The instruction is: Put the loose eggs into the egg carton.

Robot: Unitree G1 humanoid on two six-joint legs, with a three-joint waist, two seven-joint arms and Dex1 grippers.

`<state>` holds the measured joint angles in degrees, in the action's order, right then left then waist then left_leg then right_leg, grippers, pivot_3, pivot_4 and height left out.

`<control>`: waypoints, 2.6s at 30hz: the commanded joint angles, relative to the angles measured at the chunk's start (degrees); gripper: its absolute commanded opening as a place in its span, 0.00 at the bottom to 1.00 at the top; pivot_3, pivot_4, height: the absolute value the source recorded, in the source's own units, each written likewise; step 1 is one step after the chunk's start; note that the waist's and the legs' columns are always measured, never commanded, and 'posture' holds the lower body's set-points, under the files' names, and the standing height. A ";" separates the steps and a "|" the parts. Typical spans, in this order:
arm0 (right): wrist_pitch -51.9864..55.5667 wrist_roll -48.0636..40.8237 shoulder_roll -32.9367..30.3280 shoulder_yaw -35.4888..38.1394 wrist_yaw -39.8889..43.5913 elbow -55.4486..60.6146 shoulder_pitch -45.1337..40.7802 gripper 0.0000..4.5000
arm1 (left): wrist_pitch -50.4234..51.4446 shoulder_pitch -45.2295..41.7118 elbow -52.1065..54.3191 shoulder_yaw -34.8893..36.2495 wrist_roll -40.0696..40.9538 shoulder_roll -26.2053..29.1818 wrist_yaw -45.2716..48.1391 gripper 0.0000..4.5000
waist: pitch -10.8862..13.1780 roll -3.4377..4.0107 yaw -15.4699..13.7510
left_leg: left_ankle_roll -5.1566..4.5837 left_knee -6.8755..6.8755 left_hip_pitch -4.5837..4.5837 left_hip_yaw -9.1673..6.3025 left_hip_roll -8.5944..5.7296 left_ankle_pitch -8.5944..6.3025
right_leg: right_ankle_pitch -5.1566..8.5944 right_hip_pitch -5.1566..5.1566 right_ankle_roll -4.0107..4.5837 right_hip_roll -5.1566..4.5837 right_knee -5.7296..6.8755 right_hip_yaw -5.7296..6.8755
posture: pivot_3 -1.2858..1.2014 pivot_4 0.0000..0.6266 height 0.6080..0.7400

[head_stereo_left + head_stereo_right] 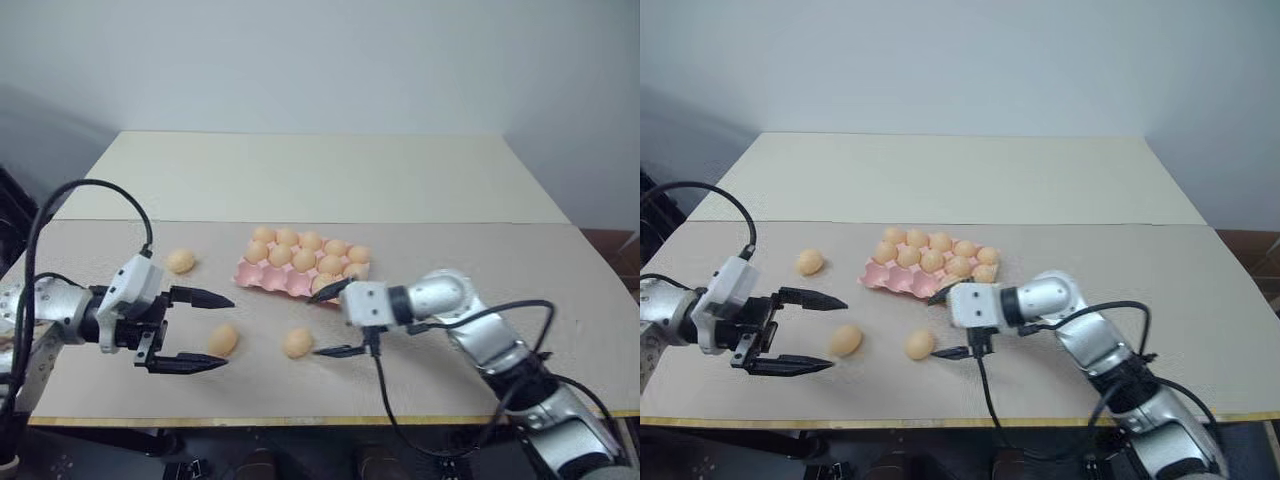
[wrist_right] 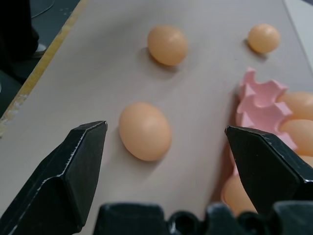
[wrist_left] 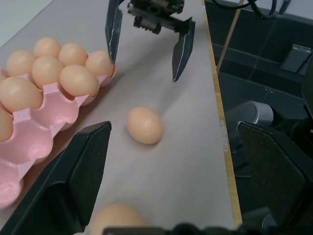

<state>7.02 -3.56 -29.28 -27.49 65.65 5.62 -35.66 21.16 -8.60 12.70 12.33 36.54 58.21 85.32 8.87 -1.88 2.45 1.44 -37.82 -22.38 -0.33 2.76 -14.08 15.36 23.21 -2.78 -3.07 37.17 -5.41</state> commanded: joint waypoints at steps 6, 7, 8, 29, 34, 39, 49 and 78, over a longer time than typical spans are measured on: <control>-8.89 8.02 6.67 -5.36 -1.65 -12.43 -3.61 0.99 | -1.56 0.53 0.87 1.12 -0.90 0.67 0.33 1.00 | 0.01 0.01 0.04 | 0.00 0.00 0.04 0.00 0.00 0.00 | 0.00 -0.02 0.00 0.00 0.03 0.00 | 0.52 0.24 1.00; -8.81 8.15 7.25 -5.36 -1.64 -13.03 -3.59 0.96 | -1.55 0.73 0.91 1.32 -0.95 0.59 0.03 1.00 | 0.01 0.02 0.04 | 0.00 0.00 0.03 0.00 0.00 0.00 | 0.00 0.00 0.01 0.00 0.04 0.00 | 0.52 0.24 1.00; -8.87 8.35 7.60 -5.29 -1.60 -13.43 -3.55 0.91 | -1.51 0.86 1.00 1.44 -0.97 0.51 -0.21 1.00 | 0.01 0.02 0.04 | 0.00 0.00 0.03 0.00 0.00 0.00 | -0.01 0.00 0.01 0.00 0.05 0.00 | 0.52 0.24 1.00; -0.08 6.86 14.74 8.15 -19.26 -17.75 -8.85 0.44 | 9.62 -2.89 2.18 10.48 8.70 -6.18 -21.55 1.00 | 0.02 0.03 0.33 | 0.01 -0.01 0.09 -0.08 0.01 0.00 | -0.02 0.02 0.04 0.00 0.25 0.02 | 0.52 0.24 1.00; 0.05 7.26 16.97 7.35 -20.76 -19.72 -9.68 0.52 | 9.71 -2.77 2.65 9.87 8.56 -6.48 -22.40 1.00 | 0.02 0.04 0.33 | 0.01 0.00 0.05 -0.07 0.00 0.00 | 0.00 0.06 0.06 -0.01 0.26 0.01 | 0.52 0.24 1.00; 0.75 7.03 16.20 6.82 -18.57 -18.18 -8.85 0.90 | 9.85 -2.23 3.06 10.05 8.48 -6.14 -22.25 1.00 | 0.03 0.04 0.37 | 0.01 -0.01 0.07 -0.07 0.00 0.00 | 0.00 0.06 0.06 -0.01 0.31 0.01 | 0.52 0.24 1.00; 8.40 -8.63 5.19 18.36 -9.25 0.44 0.50 0.99 | 7.79 -3.64 1.50 7.05 4.67 -6.52 -21.96 1.00 | 0.04 0.04 -0.26 | 0.01 -0.01 0.03 -0.08 -0.01 0.00 | 0.00 0.01 0.06 -0.03 0.23 0.04 | 0.52 0.24 1.00; 20.76 -30.25 -23.65 44.84 -0.48 18.35 27.38 0.99 | -0.04 9.68 -0.29 12.15 -0.39 -4.72 -15.60 1.00 | 0.07 0.04 -0.01 | 0.00 0.03 0.07 -0.02 0.00 0.00 | 0.03 -0.11 0.02 -0.03 -0.04 -0.02 | 0.52 0.24 1.00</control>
<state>28.35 -32.74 -52.26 16.49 65.46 22.43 -7.44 21.60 1.66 10.63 24.37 36.08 52.61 69.53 8.94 -1.84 2.44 1.44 -37.79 -22.31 -0.35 2.76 -14.08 15.39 23.11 -2.76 -3.09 37.13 -5.42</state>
